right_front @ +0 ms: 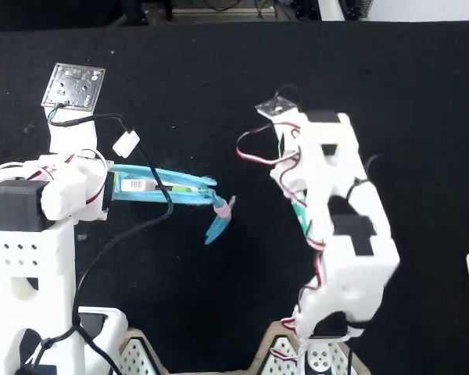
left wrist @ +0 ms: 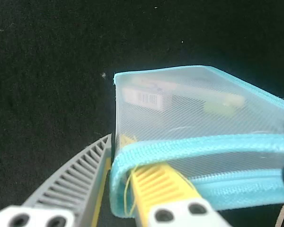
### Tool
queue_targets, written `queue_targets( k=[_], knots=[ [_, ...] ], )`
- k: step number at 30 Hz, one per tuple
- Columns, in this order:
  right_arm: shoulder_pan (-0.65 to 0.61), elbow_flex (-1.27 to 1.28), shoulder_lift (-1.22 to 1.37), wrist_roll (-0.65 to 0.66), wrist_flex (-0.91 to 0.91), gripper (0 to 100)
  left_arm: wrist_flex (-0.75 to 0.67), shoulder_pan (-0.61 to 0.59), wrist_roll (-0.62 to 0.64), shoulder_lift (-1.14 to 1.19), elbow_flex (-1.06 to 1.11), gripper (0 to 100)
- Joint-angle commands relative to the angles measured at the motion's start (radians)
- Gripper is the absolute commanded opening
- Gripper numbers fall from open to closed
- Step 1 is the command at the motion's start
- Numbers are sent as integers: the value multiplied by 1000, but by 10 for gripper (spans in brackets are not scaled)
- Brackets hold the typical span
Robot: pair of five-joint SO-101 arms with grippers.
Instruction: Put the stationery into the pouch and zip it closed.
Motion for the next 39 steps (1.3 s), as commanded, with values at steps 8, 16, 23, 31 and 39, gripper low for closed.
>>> queue_targets(
  k=[8, 16, 23, 31, 39],
  knots=[
    [44, -105, 44, 2, -15, 27, -8, 4, 5, 0, 5, 30],
    [18, -2, -486, 0, 143, 11, -8, 4, 5, 0, 5, 30],
    [-158, 47, -1075, -132, 187, 11, -8, 4, 5, 0, 5, 30],
    [-477, 48, -1442, -342, -21, 11, -8, 4, 6, 0, 5, 30],
    [-812, 62, -1465, -419, -140, 11, -8, 4, 6, 0, 5, 30]
  ],
)
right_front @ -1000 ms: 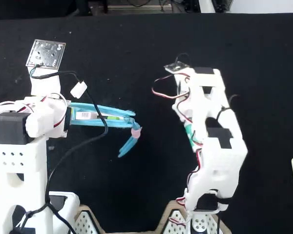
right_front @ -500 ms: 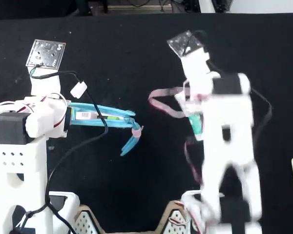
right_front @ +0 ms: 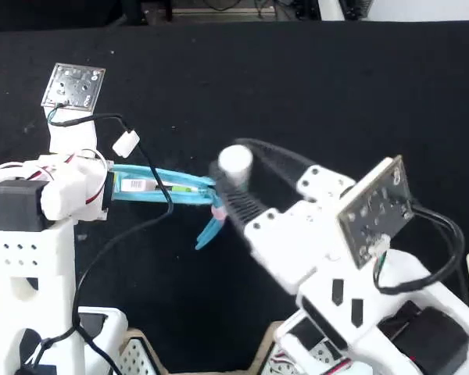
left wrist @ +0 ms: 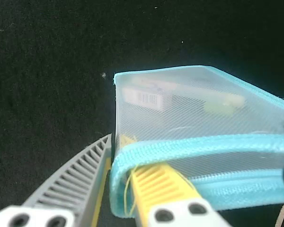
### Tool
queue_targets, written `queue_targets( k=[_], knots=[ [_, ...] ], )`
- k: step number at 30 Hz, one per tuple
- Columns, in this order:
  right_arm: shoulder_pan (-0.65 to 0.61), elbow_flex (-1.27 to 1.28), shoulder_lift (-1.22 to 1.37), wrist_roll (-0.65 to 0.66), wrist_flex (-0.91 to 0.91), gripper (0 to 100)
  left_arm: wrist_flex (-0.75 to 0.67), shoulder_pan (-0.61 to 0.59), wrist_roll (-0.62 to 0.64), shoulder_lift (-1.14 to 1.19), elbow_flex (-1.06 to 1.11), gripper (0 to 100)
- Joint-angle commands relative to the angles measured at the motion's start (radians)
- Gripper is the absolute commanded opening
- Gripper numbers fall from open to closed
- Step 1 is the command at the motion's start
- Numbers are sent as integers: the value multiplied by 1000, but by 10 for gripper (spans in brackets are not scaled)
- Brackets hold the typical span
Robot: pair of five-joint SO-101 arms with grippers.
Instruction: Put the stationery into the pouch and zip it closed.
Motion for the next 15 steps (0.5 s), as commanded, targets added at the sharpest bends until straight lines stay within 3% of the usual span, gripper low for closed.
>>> queue_targets(
  k=[1, 10, 15],
  knots=[
    [-127, 30, -5, -6, -57, 11, -8, 4, 6, 0, 5, 30],
    [-167, 404, -13, -5, -358, 11, -8, 4, 8, 0, 5, 30],
    [-164, 449, -15, -9, -534, 11, -8, 4, 8, 0, 5, 30]
  ],
)
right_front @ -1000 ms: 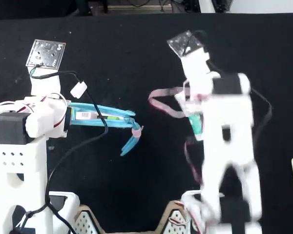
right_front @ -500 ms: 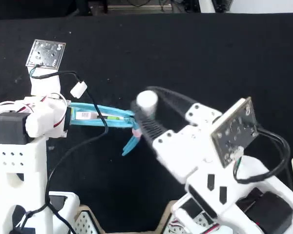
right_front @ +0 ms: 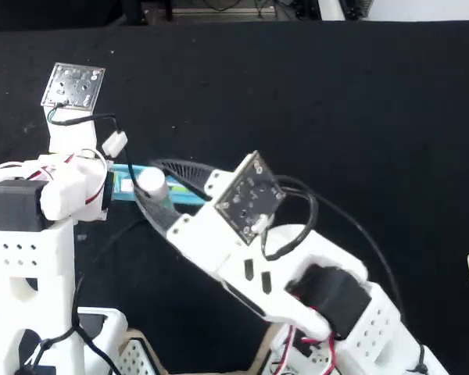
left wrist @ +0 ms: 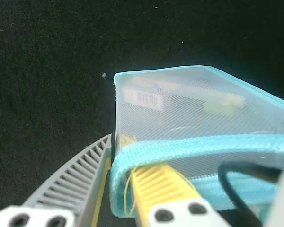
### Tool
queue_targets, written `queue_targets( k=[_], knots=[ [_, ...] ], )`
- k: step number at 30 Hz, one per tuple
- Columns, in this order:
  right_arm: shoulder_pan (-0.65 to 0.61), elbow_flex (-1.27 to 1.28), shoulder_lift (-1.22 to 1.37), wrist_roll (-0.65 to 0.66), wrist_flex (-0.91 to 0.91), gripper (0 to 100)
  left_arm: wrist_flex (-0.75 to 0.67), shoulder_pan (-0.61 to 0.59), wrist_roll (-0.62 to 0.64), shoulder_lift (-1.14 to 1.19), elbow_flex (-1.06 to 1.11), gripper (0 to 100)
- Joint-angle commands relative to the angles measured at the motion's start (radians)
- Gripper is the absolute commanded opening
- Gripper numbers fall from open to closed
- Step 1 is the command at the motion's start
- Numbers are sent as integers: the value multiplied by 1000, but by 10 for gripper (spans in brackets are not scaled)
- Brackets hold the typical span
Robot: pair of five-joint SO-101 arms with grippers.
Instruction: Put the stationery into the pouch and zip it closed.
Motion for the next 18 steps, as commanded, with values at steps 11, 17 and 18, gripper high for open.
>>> queue_targets(
  k=[11, 17, 18],
  knots=[
    [15, 90, -15, -9, -272, 11, -8, 4, 9, 0, 5, 30],
    [41, 173, -22, -11, -430, 11, -8, 4, 8, 0, 5, 30],
    [38, 168, -24, -11, -433, 11, -8, 4, 6, 0, 5, 30]
  ],
)
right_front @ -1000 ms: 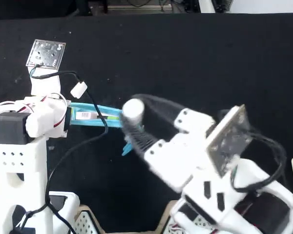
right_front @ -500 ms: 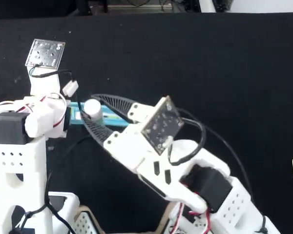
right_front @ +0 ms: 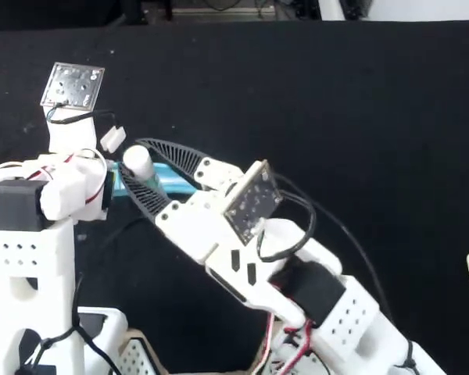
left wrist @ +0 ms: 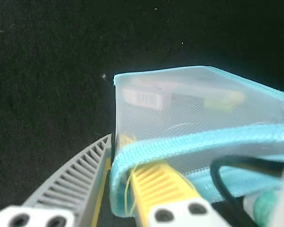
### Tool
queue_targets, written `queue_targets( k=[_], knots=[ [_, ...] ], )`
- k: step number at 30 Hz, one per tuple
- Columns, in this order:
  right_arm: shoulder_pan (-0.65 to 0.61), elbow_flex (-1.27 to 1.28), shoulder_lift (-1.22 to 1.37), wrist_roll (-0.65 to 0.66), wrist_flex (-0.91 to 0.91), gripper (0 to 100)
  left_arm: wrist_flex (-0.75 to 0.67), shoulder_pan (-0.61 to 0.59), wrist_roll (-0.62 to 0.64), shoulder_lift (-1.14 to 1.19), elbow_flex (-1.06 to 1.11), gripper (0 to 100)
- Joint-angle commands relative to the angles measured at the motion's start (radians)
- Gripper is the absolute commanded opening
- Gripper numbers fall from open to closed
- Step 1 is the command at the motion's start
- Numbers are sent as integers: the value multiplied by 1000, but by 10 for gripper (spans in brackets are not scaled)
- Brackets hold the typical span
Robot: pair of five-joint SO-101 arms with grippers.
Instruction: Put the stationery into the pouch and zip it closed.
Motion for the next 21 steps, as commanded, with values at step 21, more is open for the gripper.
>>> queue_targets(
  k=[21],
  knots=[
    [60, 174, -88, -5, -199, 11, -8, 4, 6, 0, 5, 30]
  ],
)
